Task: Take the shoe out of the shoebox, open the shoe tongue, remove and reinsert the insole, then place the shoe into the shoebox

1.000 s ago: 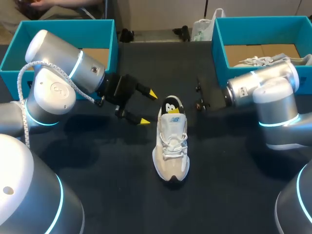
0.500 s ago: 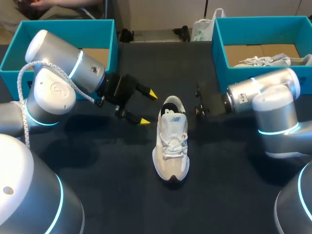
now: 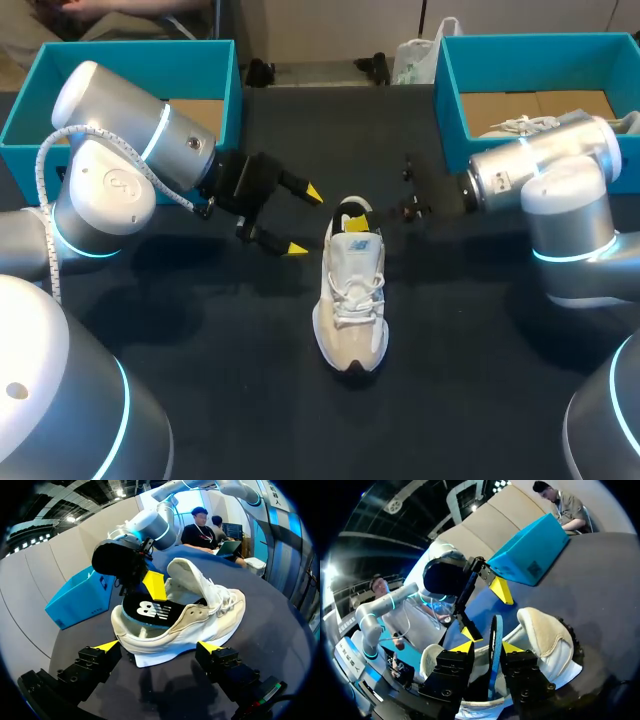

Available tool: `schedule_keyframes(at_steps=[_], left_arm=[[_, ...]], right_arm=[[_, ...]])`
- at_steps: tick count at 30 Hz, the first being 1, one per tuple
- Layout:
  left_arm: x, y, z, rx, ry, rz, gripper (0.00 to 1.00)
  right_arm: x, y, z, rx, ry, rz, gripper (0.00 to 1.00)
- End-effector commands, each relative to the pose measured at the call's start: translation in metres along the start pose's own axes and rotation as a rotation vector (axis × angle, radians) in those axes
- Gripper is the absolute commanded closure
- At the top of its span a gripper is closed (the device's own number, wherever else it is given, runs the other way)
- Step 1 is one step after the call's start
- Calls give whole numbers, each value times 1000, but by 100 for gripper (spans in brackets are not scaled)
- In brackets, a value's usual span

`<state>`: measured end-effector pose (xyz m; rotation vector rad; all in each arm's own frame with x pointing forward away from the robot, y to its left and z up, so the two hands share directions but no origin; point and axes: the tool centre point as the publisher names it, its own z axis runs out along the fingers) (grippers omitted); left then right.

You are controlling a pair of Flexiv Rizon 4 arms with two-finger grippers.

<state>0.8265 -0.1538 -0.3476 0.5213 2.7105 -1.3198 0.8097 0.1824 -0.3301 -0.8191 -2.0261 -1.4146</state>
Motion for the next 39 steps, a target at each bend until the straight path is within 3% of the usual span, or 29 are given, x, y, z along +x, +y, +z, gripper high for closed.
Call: schedule_keyframes(at_steps=[1, 2, 10, 19, 23, 24, 27, 30, 39], left_arm=[[0, -1, 0, -4, 2, 0, 0], [0, -1, 0, -4, 2, 0, 0], [0, -1, 0, -4, 2, 0, 0], [0, -1, 0, -4, 2, 0, 0], [0, -1, 0, -4, 2, 0, 0], [0, -1, 0, -4, 2, 0, 0], [0, -1, 0, -4, 2, 0, 0], [0, -1, 0, -4, 2, 0, 0], [0, -1, 0, -4, 2, 0, 0]], right_arm=[[-3, 4, -2, 8, 6, 14, 87], [-4, 4, -2, 6, 10, 23, 100], [-3, -2, 0, 8, 56, 168, 100], [4, -29, 8, 4, 76, 256, 100], [5, -26, 6, -1, 60, 244, 100], [5, -24, 5, 1, 50, 238, 97], [6, -16, 5, 4, 31, 211, 75], [10, -9, 6, 0, 30, 204, 67], [13, 6, -3, -9, -19, 144, 61]])
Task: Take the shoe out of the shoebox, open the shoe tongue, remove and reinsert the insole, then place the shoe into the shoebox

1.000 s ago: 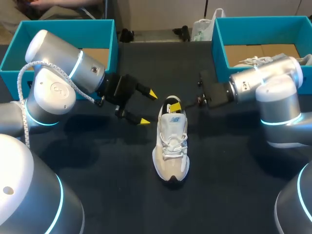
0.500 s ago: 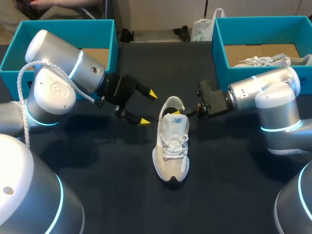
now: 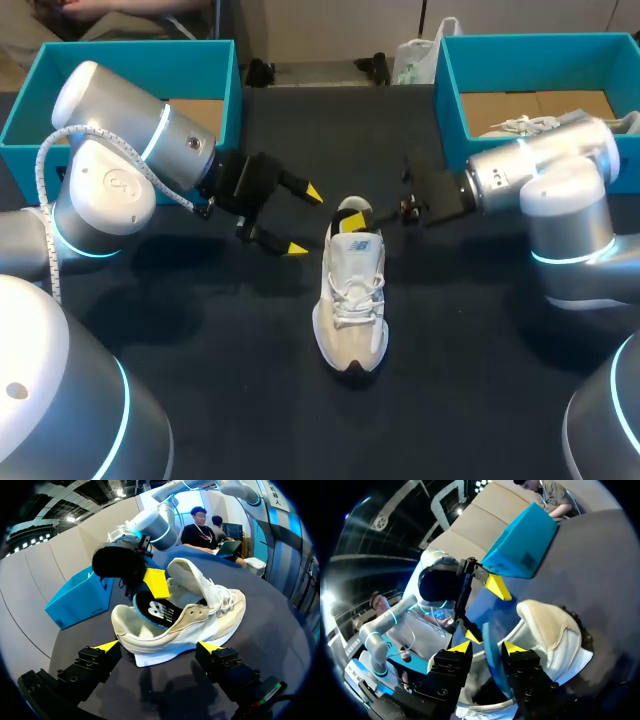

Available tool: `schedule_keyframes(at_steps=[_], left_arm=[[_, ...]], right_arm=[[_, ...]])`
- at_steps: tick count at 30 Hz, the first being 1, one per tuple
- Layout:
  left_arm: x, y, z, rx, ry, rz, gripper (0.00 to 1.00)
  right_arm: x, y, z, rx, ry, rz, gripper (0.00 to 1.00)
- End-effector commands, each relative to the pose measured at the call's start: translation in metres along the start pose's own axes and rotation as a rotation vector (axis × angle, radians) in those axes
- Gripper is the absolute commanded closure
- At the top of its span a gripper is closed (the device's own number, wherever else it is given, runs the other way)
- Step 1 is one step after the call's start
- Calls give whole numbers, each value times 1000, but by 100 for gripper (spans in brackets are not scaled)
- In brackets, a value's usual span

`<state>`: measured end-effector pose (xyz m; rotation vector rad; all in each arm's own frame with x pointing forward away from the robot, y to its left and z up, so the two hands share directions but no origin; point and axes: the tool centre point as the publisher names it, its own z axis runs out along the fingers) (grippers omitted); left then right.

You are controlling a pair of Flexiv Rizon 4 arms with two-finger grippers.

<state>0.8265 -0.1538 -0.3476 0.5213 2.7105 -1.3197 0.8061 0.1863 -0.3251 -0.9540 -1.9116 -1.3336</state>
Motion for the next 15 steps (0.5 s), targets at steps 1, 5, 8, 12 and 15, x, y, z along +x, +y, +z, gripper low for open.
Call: schedule_keyframes(at_steps=[1, 5, 8, 12, 15], left_arm=[[0, -1, 0, -4, 2, 0, 0], [0, -1, 0, -4, 2, 0, 0], [0, -1, 0, -4, 2, 0, 0], [0, -1, 0, -4, 2, 0, 0], [0, -1, 0, -4, 2, 0, 0]], right_arm=[[8, 6, -7, -5, -28, -17, 61], [11, 15, -11, -15, -43, -42, 59], [14, 24, -17, -18, -57, -71, 55], [15, 36, -22, -22, -69, -106, 55], [15, 44, -28, -25, -78, -128, 55]])
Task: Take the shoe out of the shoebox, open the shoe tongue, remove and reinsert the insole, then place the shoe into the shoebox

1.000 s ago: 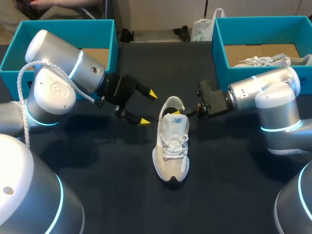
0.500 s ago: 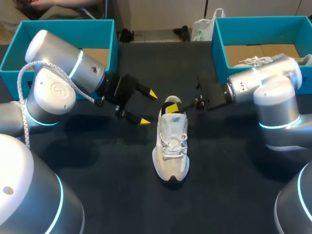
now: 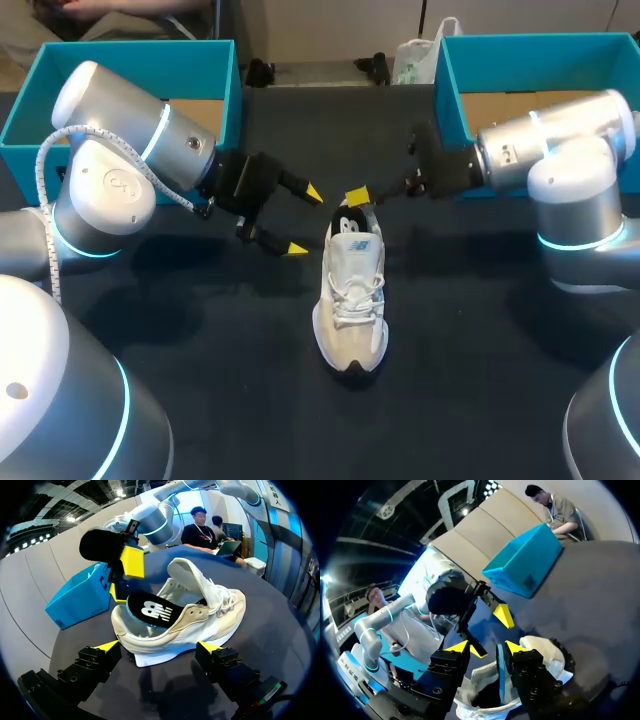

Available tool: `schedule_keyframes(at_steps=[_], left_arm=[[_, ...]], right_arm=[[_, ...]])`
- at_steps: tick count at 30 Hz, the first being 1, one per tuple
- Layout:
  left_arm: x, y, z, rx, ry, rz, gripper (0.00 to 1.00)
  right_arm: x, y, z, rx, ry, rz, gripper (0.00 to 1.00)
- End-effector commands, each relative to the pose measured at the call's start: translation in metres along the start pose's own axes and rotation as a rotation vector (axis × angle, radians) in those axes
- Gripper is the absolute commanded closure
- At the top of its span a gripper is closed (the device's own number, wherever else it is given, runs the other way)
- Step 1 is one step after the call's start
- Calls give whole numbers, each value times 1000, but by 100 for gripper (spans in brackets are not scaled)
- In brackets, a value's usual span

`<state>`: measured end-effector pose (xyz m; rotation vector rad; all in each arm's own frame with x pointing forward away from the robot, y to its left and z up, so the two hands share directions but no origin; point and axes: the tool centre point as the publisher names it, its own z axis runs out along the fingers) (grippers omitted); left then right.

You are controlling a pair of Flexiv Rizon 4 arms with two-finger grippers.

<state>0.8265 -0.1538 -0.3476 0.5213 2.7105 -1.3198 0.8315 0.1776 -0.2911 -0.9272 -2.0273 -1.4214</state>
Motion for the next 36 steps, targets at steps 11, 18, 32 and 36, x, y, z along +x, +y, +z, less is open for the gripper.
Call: schedule_keyframes(at_steps=[11, 18, 32, 36], left_arm=[[0, -1, 0, -4, 2, 0, 0], [0, -1, 0, -4, 2, 0, 0], [0, -1, 0, -4, 2, 0, 0], [0, -3, -5, -1, 16, 17, 0]], right_arm=[[24, 27, -58, 34, -165, -48, 56], [45, 33, -74, 164, -326, 35, 56], [74, 36, -75, 244, -487, 74, 100], [74, 36, -75, 244, -487, 74, 100]])
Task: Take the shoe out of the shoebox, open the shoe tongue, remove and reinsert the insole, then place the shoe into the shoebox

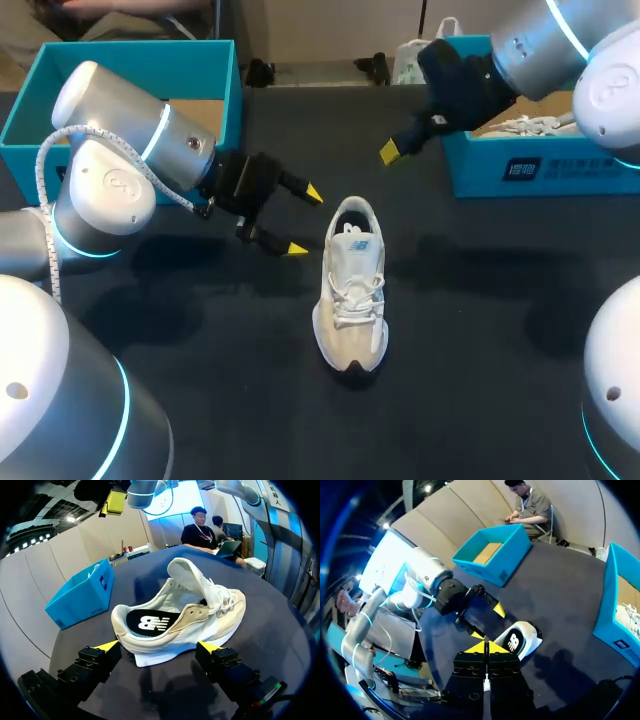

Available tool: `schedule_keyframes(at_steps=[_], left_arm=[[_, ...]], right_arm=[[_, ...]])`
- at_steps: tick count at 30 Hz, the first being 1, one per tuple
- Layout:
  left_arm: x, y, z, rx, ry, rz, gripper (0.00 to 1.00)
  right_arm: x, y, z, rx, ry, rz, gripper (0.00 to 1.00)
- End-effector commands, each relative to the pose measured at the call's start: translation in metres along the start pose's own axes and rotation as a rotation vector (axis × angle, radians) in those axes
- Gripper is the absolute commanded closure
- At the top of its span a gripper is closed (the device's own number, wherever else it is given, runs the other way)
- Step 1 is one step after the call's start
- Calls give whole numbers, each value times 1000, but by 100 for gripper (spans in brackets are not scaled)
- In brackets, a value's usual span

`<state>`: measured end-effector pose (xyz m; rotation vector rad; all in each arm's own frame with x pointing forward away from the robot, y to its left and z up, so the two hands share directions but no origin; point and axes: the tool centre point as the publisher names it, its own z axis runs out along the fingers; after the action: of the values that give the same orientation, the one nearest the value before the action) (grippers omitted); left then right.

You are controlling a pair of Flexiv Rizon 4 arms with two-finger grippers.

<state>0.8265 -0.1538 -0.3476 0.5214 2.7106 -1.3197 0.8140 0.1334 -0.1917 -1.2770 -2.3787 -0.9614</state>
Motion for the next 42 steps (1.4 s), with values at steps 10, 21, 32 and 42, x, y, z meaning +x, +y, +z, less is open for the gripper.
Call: schedule_keyframes(at_steps=[10, 21, 32, 42], left_arm=[[2, -23, -58, 5, 132, 114, 0], [-8, -35, -109, -63, 19, 111, 0], [-22, -24, -126, -164, -84, 2, 0], [-36, -9, -144, -206, -139, -47, 0]], right_arm=[[2, -1, -1, 1, -48, 2, 100], [-7, -6, 9, -126, -350, 185, 100], [-6, -14, 45, -158, -553, 299, 100], [-8, -20, 67, -154, -590, 357, 100]])
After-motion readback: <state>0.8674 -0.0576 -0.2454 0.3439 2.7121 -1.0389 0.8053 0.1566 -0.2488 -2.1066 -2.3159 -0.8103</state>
